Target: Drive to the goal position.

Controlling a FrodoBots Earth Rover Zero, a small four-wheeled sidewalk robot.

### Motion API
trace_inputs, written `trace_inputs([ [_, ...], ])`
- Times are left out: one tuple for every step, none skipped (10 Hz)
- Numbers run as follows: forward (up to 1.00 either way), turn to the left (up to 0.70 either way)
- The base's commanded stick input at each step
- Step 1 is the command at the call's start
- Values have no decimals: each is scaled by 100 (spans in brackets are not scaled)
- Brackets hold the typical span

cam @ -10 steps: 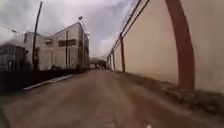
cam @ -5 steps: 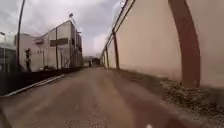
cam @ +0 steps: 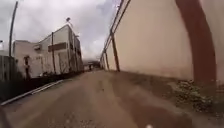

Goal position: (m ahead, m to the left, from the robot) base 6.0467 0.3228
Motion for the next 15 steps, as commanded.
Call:
trace_inputs([
  [70,0],
  [70,0],
  [70,0],
  [70,0],
  [70,0],
  [70,0],
  [70,0],
  [70,0],
  [70,0],
  [70,0],
  [70,0],
  [70,0],
  [70,0],
  [70,0],
  [70,-2],
])
